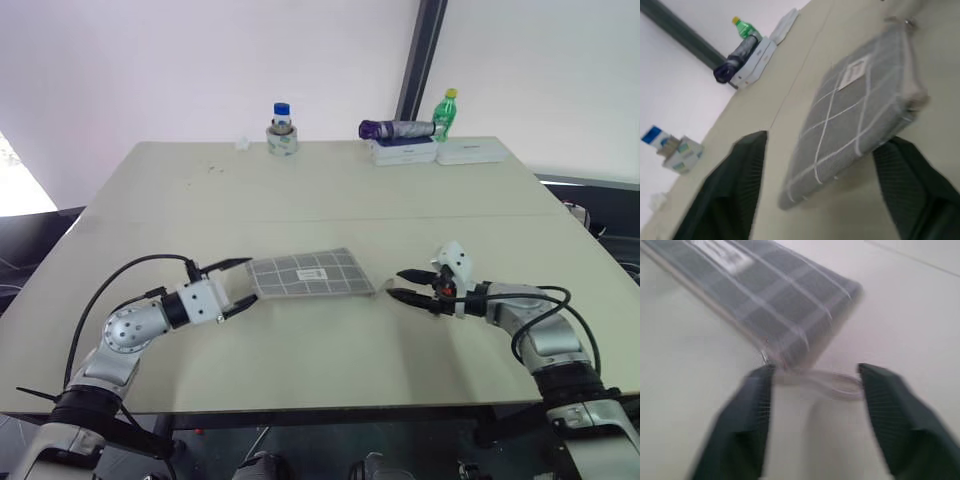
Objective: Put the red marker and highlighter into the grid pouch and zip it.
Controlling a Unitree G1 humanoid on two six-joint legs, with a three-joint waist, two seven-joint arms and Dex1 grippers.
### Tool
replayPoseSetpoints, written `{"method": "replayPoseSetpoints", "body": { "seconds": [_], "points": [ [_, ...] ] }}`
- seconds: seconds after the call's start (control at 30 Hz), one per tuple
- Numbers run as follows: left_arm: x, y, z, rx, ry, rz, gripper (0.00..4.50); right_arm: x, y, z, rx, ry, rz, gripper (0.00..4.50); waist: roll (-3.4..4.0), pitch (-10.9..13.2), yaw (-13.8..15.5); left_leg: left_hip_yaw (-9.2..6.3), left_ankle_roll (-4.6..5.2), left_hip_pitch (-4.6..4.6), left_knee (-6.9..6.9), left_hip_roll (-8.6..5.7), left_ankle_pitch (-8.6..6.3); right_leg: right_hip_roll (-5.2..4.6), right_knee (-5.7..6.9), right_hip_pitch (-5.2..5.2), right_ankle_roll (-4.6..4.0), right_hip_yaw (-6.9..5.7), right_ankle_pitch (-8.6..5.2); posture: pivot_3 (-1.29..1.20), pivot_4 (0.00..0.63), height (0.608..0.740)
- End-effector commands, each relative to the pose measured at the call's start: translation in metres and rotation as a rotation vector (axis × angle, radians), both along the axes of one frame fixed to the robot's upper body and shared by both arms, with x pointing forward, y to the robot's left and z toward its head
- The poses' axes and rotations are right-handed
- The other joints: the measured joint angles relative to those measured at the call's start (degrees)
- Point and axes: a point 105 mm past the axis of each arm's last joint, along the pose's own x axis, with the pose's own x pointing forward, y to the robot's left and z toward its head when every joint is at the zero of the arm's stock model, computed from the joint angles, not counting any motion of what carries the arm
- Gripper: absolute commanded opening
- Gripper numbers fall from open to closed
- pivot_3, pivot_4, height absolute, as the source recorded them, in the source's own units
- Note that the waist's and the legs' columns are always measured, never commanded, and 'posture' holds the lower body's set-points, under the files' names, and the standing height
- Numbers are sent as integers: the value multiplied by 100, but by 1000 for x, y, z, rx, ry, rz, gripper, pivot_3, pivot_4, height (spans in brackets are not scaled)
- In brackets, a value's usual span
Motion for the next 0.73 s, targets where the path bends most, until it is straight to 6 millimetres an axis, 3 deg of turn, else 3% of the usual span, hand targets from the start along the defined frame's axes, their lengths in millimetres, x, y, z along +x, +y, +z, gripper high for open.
{"method": "replayPoseSetpoints", "body": {
  "seconds": [0.03,0.2,0.5,0.73],
  "points": [
    [-10,22,4,-253,240,57,4500,1,-11,18,9,-74,-23,4405,0,0,-19,0,0,0,-1,0,0,0,-1,0,1,2,-1,0,150,738],
    [-31,71,-11,-275,376,228,4500,-10,-22,11,-53,-71,-3,4405,0,1,-4,-5,-4,3,-2,2,2,5,0,1,6,2,-4,0,150,738],
    [-55,137,11,-383,300,513,4500,-21,-61,32,66,-145,-186,4405,-3,1,24,-12,32,4,1,-5,-22,-28,-5,6,0,2,-4,0,150,738],
    [-59,155,14,-406,258,573,4500,-34,-68,19,44,-127,-192,4405,-3,2,16,-11,31,4,-5,-5,-22,-27,-5,5,0,1,-4,0,150,738]
  ]
}}
